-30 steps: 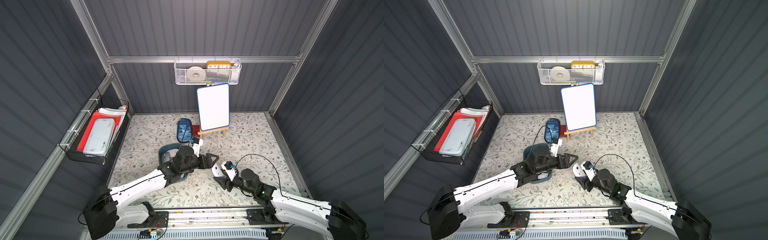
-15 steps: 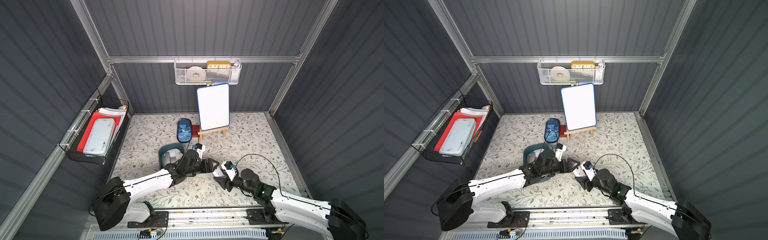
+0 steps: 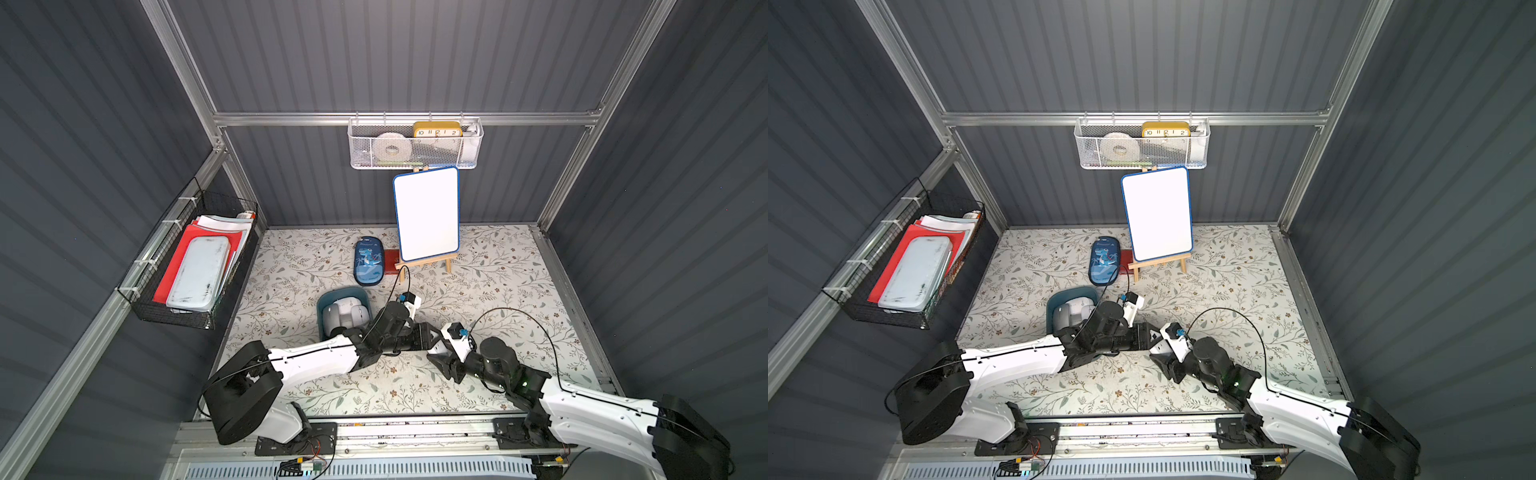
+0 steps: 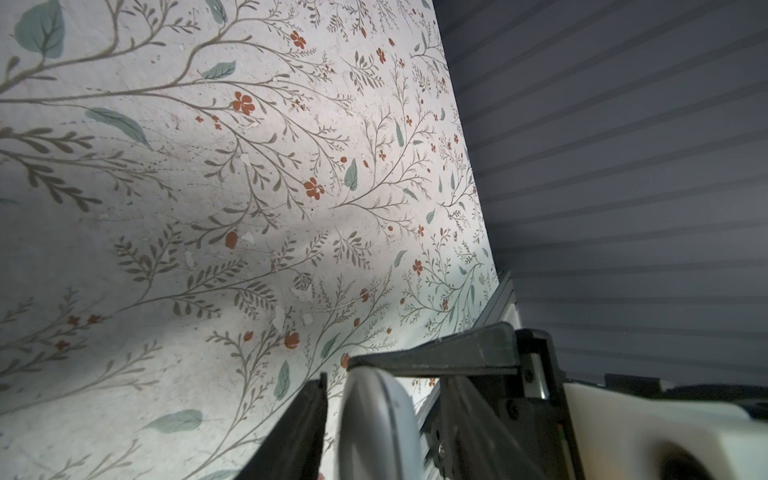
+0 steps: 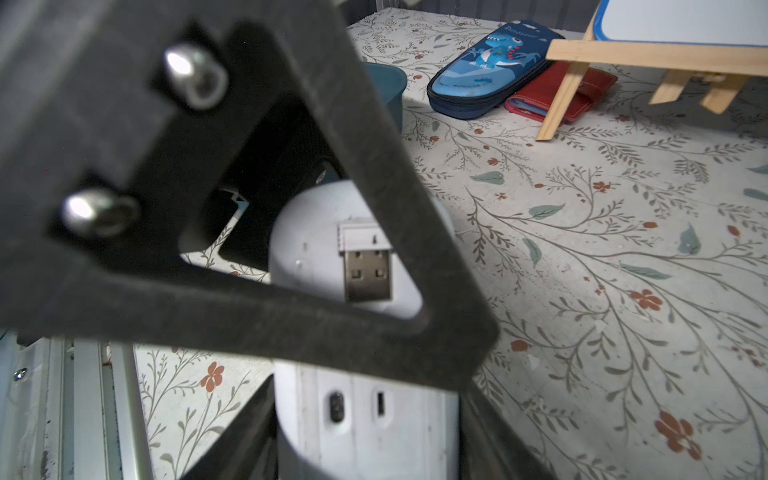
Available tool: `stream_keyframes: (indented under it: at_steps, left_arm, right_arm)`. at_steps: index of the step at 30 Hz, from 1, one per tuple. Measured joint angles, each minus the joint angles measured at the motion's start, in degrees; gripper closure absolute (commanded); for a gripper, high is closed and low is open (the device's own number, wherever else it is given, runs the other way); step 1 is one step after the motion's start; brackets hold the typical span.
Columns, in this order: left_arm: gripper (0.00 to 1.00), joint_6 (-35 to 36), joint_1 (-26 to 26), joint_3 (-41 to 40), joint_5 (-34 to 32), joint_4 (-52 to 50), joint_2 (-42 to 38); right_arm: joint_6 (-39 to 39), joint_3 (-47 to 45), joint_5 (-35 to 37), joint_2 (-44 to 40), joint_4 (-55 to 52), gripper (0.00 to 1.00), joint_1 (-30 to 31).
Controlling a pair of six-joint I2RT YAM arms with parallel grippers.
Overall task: Put the mouse in the storage box
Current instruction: Pick up the mouse from the center of the board, then place the mouse in the storage box.
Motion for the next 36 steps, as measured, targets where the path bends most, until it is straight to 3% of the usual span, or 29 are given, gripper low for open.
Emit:
stream_keyframes:
  at_steps: [8,12,14,21,28,36]
  left_arm:
    - [0.82,0.76,0.02,0.55,-1.36,-2.03,0.79]
    - [0.95,0.76,-0.07,0.63,-1.70,-2.34,0.79]
    - [1.00,0.76,-0.13,0.70,-1.81,-2.56,0.76]
    - [1.00,0.68,-0.20,1.55,-5.05,-7.17,-1.88]
    - [1.00,0.57,0.70,7.80,-12.39,-18.03,-6.49]
    - [1.00,0.02,8.55,15.82,-23.10,-34.18,-10.21]
  right_arm:
    - [-0.37,0.07,0.35,0.85,-0.04,0.59,0.00]
    - [-0.28,0.07,0.37,0.87,-0.04,0.31,0.00]
    - [0.00,0.07,0.39,0.85,0.02,0.23,0.00]
    - [0.35,0.07,1.70,-0.20,0.42,0.09,0.00]
    - [0.63,0.07,3.17,-0.31,0.42,0.07,0.00]
    - [0.87,0.07,3.69,-0.57,0.42,0.06,0.00]
